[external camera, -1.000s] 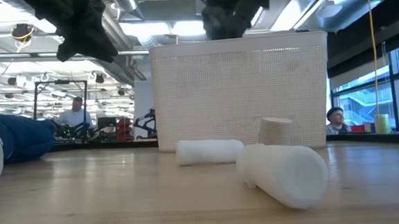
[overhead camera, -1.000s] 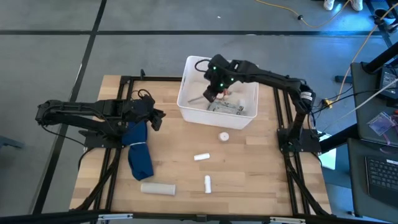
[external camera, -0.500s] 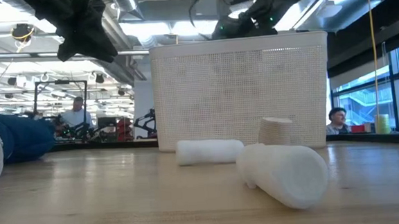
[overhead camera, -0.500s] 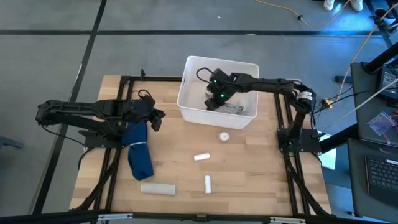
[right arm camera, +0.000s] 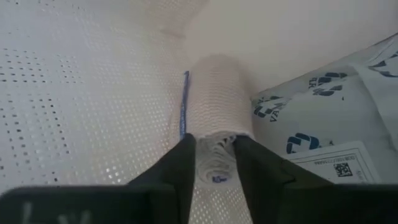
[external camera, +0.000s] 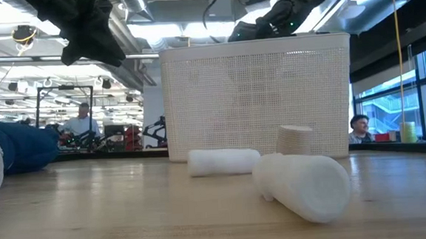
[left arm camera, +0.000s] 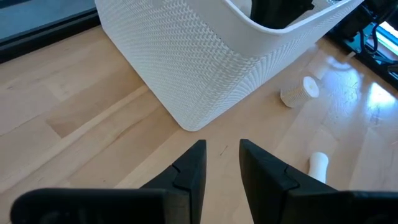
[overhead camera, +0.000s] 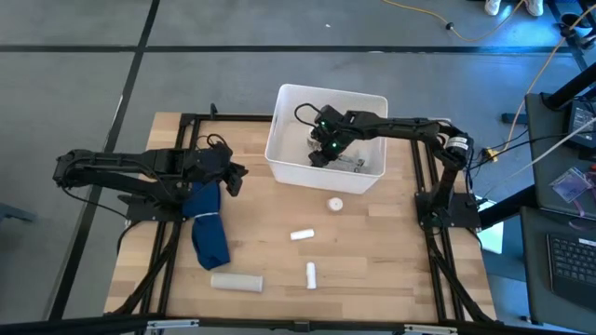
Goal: Pick & place medical supplies in basket/bin
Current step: Put the top left bandage in the white bin, then put the top bandage in the white bin
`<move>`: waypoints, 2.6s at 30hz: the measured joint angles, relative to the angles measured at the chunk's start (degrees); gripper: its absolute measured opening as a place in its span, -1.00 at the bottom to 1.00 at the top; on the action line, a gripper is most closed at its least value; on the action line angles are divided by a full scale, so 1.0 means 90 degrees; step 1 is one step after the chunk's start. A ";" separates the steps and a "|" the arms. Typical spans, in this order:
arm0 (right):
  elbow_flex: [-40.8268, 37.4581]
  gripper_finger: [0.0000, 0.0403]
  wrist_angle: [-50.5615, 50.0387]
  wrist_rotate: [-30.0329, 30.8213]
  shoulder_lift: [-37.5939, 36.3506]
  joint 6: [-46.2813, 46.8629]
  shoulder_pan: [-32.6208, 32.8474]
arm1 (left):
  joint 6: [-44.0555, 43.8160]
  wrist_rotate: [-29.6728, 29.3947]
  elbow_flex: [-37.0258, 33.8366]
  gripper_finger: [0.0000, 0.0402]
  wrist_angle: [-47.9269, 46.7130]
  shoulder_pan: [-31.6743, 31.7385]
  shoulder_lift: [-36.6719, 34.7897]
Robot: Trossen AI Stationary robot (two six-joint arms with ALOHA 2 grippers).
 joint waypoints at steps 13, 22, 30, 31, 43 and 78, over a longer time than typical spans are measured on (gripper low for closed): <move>0.0458 -0.10 -0.0215 -0.0004 -0.0036 -0.0433 0.0005 | -0.0019 0.0002 0.0000 -0.55 0.0000 -0.0002 0.0000; 0.0532 -0.10 -0.0920 0.0809 -0.0039 -0.1433 0.0096 | -0.0126 0.0019 0.0000 -0.55 -0.0002 -0.0001 0.0000; 0.0532 -0.10 -0.1223 0.1951 -0.0039 -0.3078 0.0228 | -0.0165 0.0009 0.0000 -0.55 -0.0002 -0.0002 0.0000; 0.0532 -0.10 -0.1317 0.2168 -0.0039 -0.3198 0.0260 | -0.0167 0.0007 0.0000 -0.55 -0.0002 -0.0001 0.0000; 0.0532 -0.10 -0.0532 0.2416 -0.0039 -0.3507 0.0509 | -0.0192 -0.0018 0.0000 -0.55 0.0000 0.0000 0.0000; 0.0534 -0.10 -0.0801 0.0934 0.0811 -0.3642 0.0736 | -0.0165 -0.0019 0.0000 -0.55 -0.0002 0.0000 0.0005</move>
